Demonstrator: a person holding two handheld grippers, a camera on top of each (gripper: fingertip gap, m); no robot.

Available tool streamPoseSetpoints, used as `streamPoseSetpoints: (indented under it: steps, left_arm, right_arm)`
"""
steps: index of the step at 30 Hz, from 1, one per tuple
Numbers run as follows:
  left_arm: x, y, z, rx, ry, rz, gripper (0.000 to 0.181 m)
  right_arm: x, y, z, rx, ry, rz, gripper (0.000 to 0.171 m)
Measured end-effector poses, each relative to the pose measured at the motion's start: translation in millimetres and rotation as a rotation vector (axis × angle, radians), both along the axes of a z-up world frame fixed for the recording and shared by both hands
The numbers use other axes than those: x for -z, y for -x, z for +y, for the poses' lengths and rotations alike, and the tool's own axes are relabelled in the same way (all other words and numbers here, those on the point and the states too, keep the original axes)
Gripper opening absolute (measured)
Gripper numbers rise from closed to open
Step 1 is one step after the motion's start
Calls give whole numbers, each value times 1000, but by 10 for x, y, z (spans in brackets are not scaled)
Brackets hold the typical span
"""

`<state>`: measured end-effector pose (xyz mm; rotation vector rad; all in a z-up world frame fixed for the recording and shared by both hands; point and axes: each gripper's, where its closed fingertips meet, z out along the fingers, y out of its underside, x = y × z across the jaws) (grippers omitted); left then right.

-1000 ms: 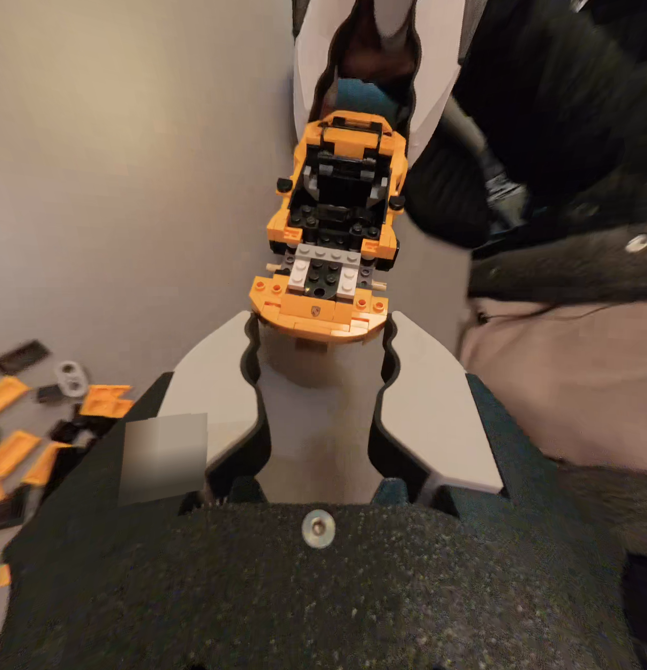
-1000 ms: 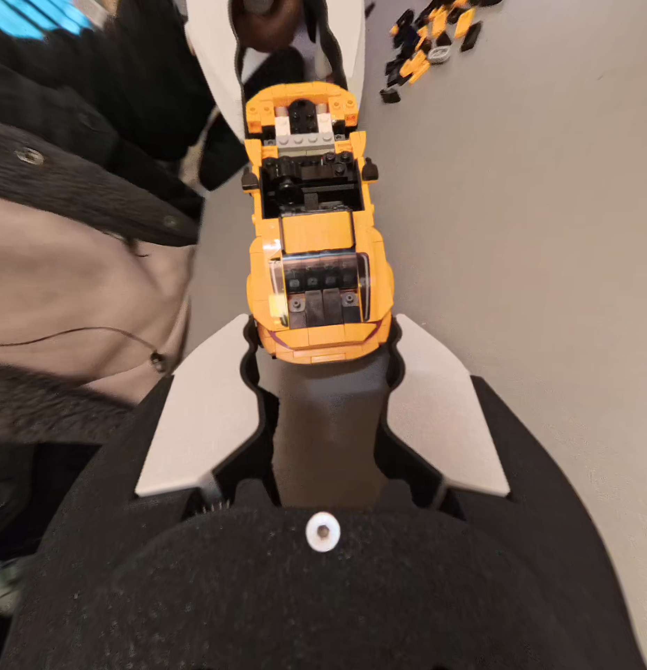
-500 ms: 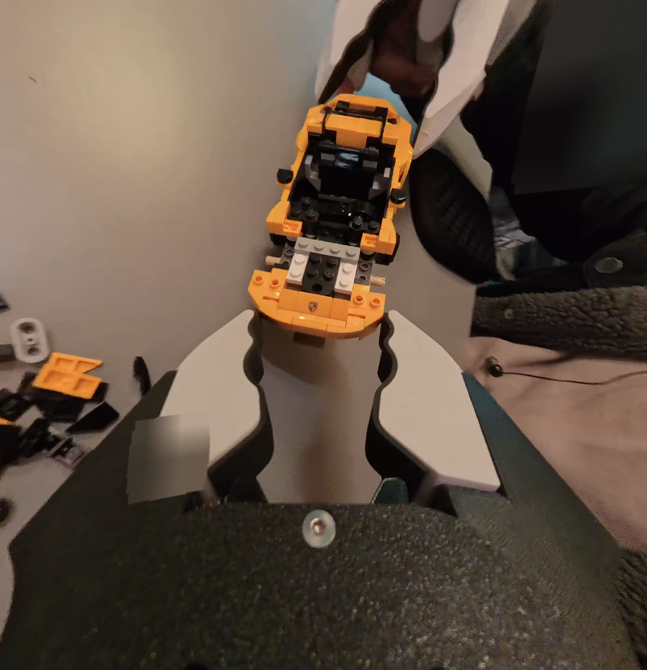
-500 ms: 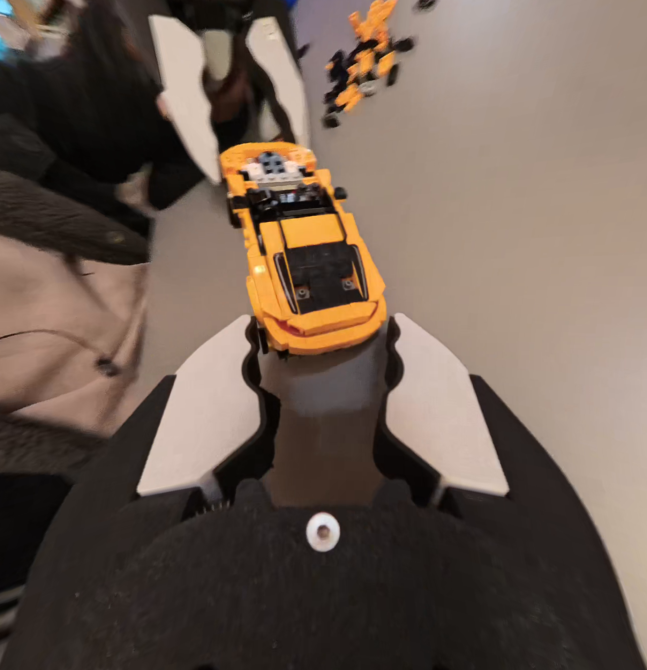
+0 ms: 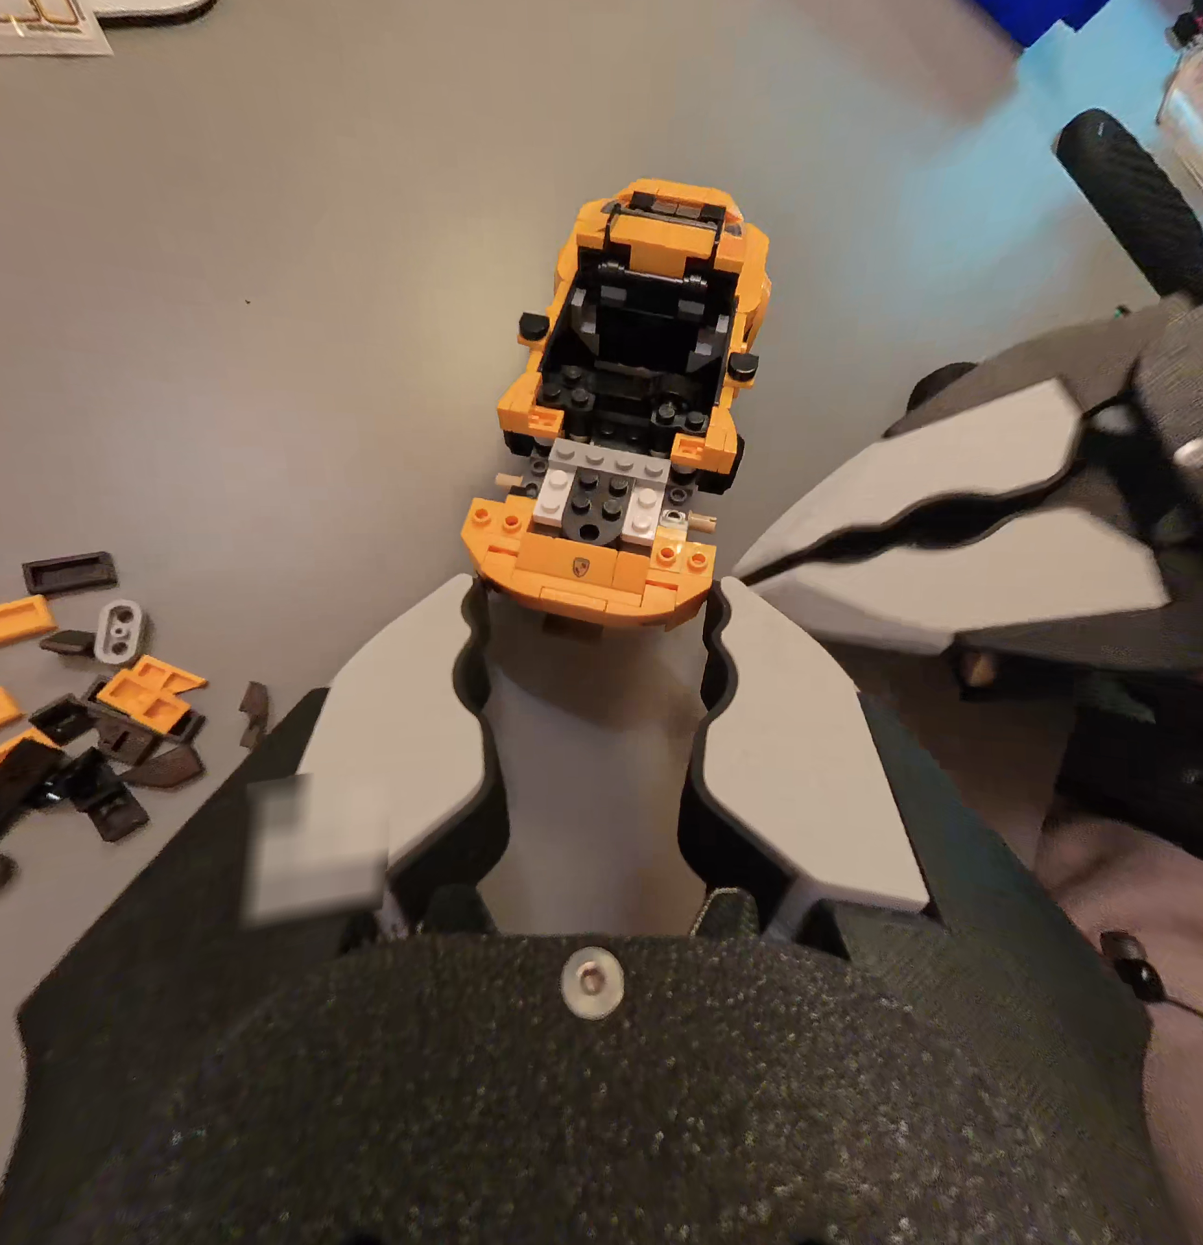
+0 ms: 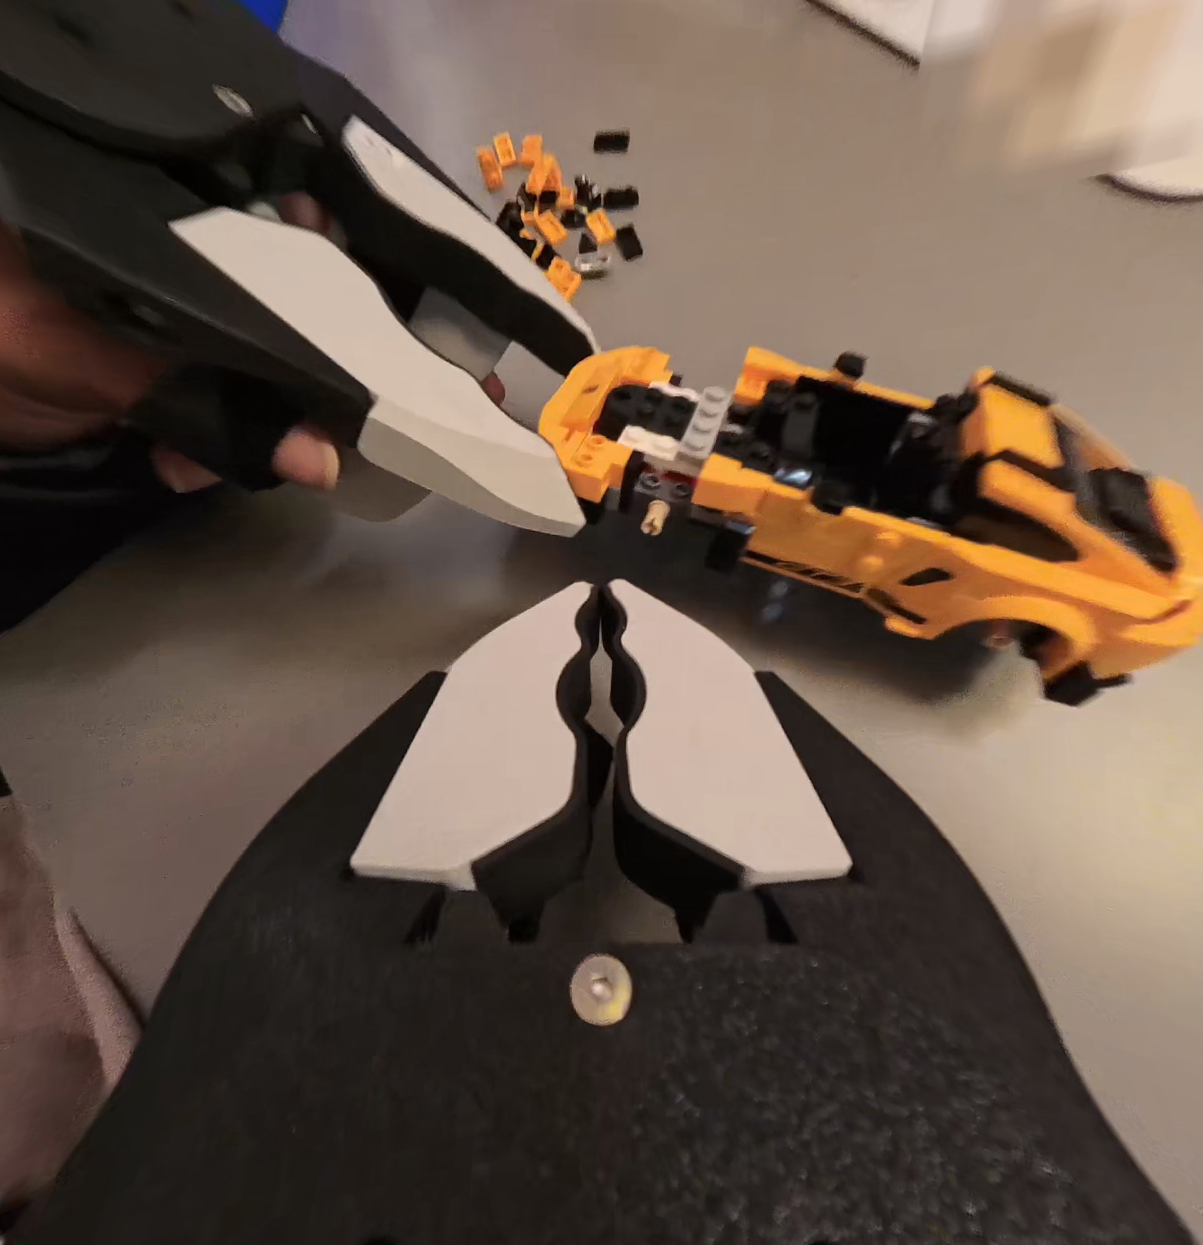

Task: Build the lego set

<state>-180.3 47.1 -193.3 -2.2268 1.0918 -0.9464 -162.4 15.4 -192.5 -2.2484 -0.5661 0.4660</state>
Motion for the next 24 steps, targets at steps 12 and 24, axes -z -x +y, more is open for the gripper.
streamPoseSetpoints:
  steps: [12,24]
  left_arm:
    - [-288,-71,20,-55,17,-122,61]
    - [-360,-102,-85,-36,-166,-82,61]
  right_arm:
    - [285,109,213,143,88,-181,0]
    - [322,59,223,196,115,-145,1]
